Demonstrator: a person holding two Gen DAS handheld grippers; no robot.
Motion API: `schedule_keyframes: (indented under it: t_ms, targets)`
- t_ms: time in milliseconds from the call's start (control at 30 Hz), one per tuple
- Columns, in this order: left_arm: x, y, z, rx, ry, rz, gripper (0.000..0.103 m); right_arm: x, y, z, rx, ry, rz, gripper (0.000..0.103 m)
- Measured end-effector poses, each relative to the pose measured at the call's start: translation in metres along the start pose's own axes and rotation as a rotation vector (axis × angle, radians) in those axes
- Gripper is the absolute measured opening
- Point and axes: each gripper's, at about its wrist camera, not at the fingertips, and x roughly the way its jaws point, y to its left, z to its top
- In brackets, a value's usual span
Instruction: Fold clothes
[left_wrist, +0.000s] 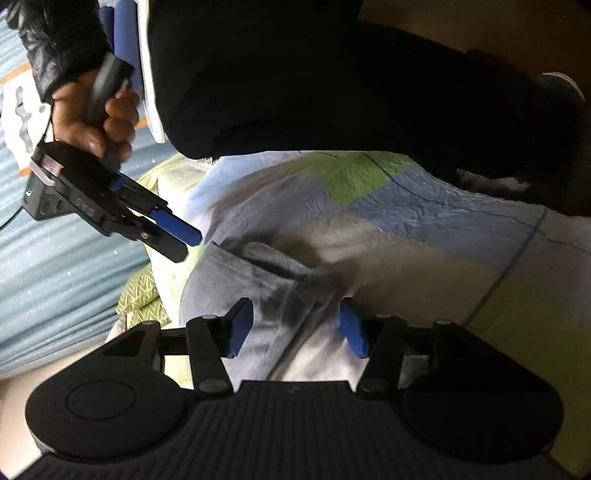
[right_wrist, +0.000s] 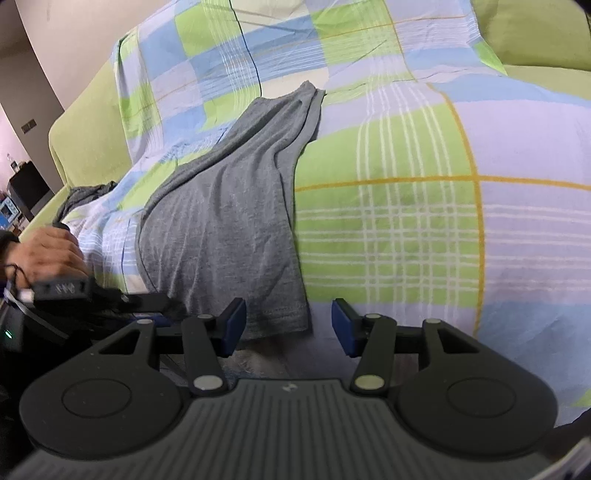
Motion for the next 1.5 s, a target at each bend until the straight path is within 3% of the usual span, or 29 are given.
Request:
schedule_keyframes:
  t_ms: [33,100,267,400,500,700,833,967,1033,1167,1400,1500]
  targets:
    - [0.003,0.006,0.001,-0.056,0.006,-0.014,0.01,0.0,-0.001,0.0,0.0,0.004,0.006,0.047]
    - [0.006,0.022,-0.002,-0.201,0.012,-0.019,0.006,-0.001,-0.003,0.001,0.001,0.008,0.026,0.047]
    - [0.0,0.05,-0.023,-0.412,0.002,0.01,0.004,0.011,-0.015,0.01,-0.005,0.016,0.086,0.047]
    - [-0.003,0.052,-0.03,-0.446,-0.016,0.003,0.004,0.028,-0.027,0.017,0.008,0.03,0.144,0.049]
    - [0.0,0.049,-0.032,-0.458,-0.037,-0.015,0.004,0.039,-0.041,0.019,0.09,0.041,0.263,0.047]
    - [-0.003,0.052,-0.035,-0.509,-0.059,-0.031,0.004,0.05,-0.048,0.013,0.193,0.056,0.346,0.007]
    - [-0.018,0.072,-0.044,-0.627,-0.056,-0.036,0.003,0.049,-0.048,0.012,0.3,0.067,0.335,0.004]
    - [-0.032,0.099,-0.062,-0.815,-0.056,0.0,0.003,0.019,-0.033,0.02,0.371,0.05,0.349,0.004]
    - [-0.036,0.121,-0.085,-0.994,-0.057,0.007,0.003,0.006,-0.025,0.031,0.4,0.035,0.371,0.004]
    - [-0.025,0.14,-0.127,-1.245,-0.042,-0.007,0.003,0.003,-0.02,0.069,0.505,-0.007,0.411,0.004]
    - [0.036,0.121,-0.225,-1.776,0.047,-0.211,0.003,0.063,-0.038,0.129,0.55,0.008,0.343,0.009]
    - [0.055,0.102,-0.255,-1.943,0.065,-0.266,0.003,0.084,-0.051,0.145,0.55,-0.008,0.301,0.024]
